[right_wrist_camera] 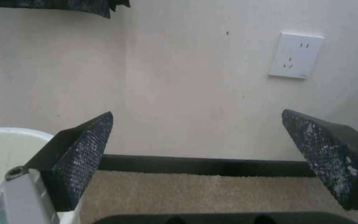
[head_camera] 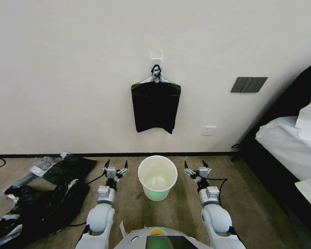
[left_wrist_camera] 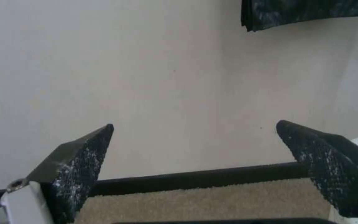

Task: Place a trash bag onto the trash bin.

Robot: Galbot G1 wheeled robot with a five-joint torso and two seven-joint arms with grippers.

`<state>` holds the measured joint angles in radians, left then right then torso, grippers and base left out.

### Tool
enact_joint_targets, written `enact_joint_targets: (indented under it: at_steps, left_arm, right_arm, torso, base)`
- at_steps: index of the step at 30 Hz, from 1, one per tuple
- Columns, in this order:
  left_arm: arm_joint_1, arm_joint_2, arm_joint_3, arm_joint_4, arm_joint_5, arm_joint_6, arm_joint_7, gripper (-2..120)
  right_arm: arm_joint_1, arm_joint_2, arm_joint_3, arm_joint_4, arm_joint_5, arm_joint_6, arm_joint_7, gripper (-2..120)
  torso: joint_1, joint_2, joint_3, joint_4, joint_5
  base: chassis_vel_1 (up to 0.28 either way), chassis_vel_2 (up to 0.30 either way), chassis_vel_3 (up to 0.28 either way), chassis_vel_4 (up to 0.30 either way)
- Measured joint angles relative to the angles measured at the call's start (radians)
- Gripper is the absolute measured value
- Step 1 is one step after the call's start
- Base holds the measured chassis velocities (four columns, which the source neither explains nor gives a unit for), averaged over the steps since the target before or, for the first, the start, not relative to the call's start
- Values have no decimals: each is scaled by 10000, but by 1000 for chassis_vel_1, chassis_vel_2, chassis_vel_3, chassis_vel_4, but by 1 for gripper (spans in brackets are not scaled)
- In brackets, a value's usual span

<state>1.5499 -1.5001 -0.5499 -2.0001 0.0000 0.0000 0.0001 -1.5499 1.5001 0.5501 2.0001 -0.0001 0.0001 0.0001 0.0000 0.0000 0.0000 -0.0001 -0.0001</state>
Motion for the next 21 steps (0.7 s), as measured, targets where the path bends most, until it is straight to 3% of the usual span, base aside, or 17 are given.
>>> enact_joint_targets:
  at_steps: [21]
  left_arm:
    - [0,0,-1,0,0,0,0,100]
  right_arm:
    - [0,0,0,0,0,0,0,100]
  torso:
    - [-1,0,0,0,0]
  base:
    - [0,0,0,0]
